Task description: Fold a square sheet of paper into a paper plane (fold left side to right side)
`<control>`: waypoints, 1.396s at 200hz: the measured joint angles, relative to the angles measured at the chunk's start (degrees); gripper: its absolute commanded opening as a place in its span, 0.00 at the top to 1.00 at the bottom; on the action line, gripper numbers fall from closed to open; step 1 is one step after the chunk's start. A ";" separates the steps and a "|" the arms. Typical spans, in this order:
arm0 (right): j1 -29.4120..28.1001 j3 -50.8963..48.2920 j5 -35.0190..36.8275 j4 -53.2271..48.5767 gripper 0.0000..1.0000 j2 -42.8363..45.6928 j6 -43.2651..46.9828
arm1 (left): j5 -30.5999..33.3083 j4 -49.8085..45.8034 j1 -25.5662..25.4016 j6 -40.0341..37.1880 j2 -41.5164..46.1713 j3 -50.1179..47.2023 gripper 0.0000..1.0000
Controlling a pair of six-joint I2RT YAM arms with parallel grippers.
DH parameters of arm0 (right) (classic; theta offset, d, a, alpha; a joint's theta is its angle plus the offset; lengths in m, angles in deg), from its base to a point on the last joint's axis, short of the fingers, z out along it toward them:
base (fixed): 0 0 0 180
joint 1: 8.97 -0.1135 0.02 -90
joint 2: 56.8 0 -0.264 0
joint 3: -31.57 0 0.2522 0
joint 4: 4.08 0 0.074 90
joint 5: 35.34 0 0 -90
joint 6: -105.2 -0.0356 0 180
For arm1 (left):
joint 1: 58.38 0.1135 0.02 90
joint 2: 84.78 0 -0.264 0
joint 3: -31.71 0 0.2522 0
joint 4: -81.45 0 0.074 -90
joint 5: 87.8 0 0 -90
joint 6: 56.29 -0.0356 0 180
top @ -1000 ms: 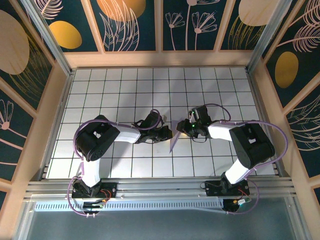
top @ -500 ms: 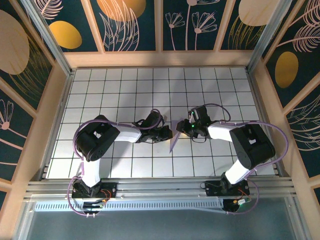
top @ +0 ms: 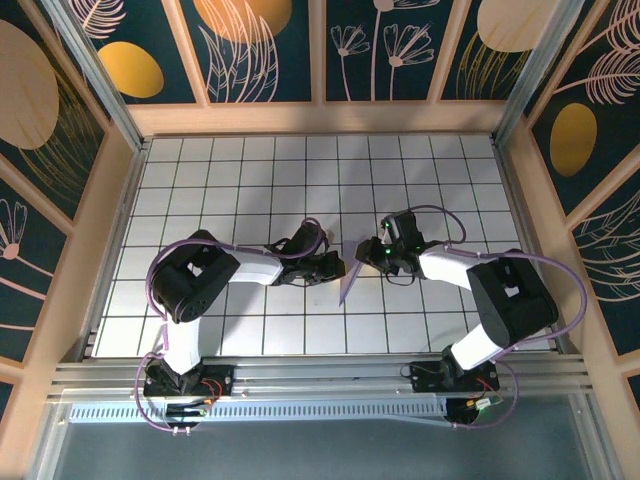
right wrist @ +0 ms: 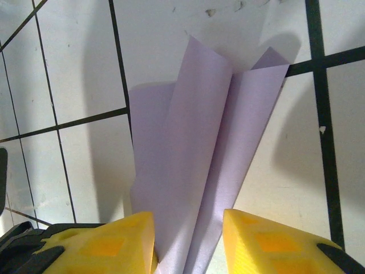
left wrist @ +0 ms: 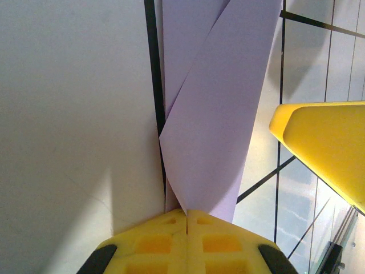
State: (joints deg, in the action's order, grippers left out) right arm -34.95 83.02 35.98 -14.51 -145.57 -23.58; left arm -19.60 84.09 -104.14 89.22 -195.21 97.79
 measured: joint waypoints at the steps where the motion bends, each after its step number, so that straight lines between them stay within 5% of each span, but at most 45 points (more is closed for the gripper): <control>1: -0.02 0.02 0.00 -0.04 0.79 0.00 0.33 | 0.00 0.00 0.00 0.00 0.00 0.00 0.95; 28: -0.63 1.81 -0.44 -1.57 0.92 -0.15 1.11 | 0.00 0.00 0.00 0.00 0.00 0.00 0.95; 75: -2.58 6.60 -0.44 -2.25 0.97 -2.27 1.40 | 0.00 -0.15 0.00 0.00 -0.04 0.11 0.94; 201: -3.39 7.04 1.09 -6.03 1.00 -6.12 2.25 | -0.24 -0.31 -0.11 -0.02 -0.04 0.59 0.85; 279: -3.39 6.80 1.73 -6.36 1.00 -6.12 2.40 | 0.04 -1.01 -0.11 -0.24 -0.11 0.63 0.95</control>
State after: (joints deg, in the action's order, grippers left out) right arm -38.34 89.82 37.71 -20.87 -151.69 -21.18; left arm -19.56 83.08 -104.25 88.98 -195.32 98.42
